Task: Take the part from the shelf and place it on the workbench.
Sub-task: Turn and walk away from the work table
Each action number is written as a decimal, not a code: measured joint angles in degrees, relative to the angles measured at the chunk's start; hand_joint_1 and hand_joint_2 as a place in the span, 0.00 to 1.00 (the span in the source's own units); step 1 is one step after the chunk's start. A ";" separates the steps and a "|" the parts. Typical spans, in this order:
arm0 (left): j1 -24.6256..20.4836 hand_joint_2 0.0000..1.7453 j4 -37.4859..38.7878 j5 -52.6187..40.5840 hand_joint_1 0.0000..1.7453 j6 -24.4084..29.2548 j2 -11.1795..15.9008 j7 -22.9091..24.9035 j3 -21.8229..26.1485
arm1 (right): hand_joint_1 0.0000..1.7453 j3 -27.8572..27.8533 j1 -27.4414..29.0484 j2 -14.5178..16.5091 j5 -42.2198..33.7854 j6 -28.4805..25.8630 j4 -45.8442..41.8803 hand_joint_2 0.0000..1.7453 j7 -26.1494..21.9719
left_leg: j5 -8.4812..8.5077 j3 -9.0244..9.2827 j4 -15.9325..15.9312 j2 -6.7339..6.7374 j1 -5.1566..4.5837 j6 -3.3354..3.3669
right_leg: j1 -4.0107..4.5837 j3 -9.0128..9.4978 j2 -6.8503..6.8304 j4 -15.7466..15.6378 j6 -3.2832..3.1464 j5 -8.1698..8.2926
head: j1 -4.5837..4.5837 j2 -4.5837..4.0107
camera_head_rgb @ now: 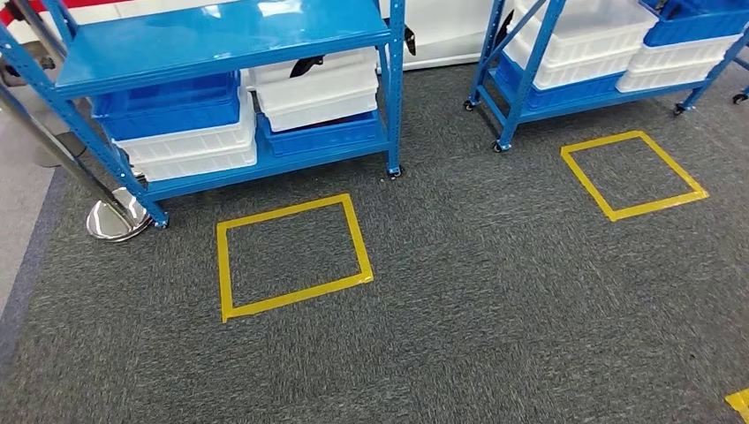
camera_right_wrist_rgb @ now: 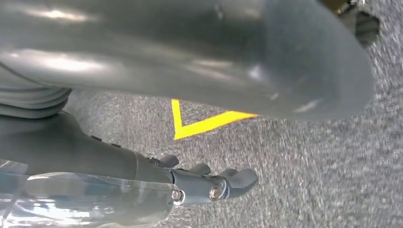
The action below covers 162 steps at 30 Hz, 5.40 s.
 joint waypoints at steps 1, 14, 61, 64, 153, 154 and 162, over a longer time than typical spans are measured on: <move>0.14 0.00 0.01 0.02 0.00 0.07 -0.04 0.13 0.08 | 0.00 -0.01 -0.10 -0.02 0.08 -0.03 0.00 0.00 0.01 | 0.36 0.29 -0.55 -0.77 0.18 0.20 | -0.08 0.37 -0.27 -0.23 0.42 -0.10 | -0.04 0.00; 0.22 0.00 0.05 -0.09 0.00 -0.11 -1.01 -1.25 0.28 | 0.00 0.01 0.52 -0.66 0.96 -0.03 0.01 0.00 -1.15 | 1.15 0.40 -0.86 -10.14 1.31 -0.79 | -0.93 -1.07 11.28 -0.14 1.44 1.42 | 0.32 0.00; 1.83 0.00 -0.01 0.48 0.00 -1.58 -2.03 -4.31 1.74 | 0.00 -1.26 0.91 -0.86 1.33 -1.30 0.02 0.25 -1.30 | 4.15 -5.32 2.74 -4.23 -0.15 0.38 | -0.77 7.98 7.05 -1.59 0.68 -5.85 | 0.08 -0.01; 1.75 0.00 -0.01 0.31 0.00 -1.62 -2.05 -4.37 1.75 | 0.00 -1.27 0.63 -0.89 1.43 -1.42 -0.01 0.25 -1.56 | 2.49 -1.24 -1.10 -4.55 0.48 0.96 | -0.75 5.85 7.05 3.83 1.61 -2.39 | 0.30 -0.01; 1.17 0.00 -0.69 -1.79 0.00 -0.58 -3.26 -4.40 2.93 | 0.00 -4.99 0.21 -0.19 1.14 -2.36 -0.43 0.00 -3.90 | -2.59 1.31 0.43 -4.56 0.67 -0.65 | -0.17 -3.63 8.27 0.85 -0.54 3.12 | 0.13 0.00; 1.22 0.00 -0.69 -1.86 0.00 -0.50 -3.26 -4.40 2.93 | 0.00 -4.99 0.19 -0.18 1.14 -2.36 -0.43 0.00 -3.85 | -2.05 1.37 0.03 -4.57 0.68 -0.26 | -0.10 -3.57 8.31 0.75 -0.15 3.09 | 0.08 0.00; 1.06 0.00 -0.72 -2.32 0.00 -0.03 -3.32 -4.34 2.96 | 0.00 -5.01 0.21 -0.22 1.44 -2.36 -0.45 0.00 -3.74 | -0.29 2.66 -1.84 -4.00 1.32 0.93 | -0.60 -10.03 7.70 14.95 1.50 -3.60 | 0.25 0.00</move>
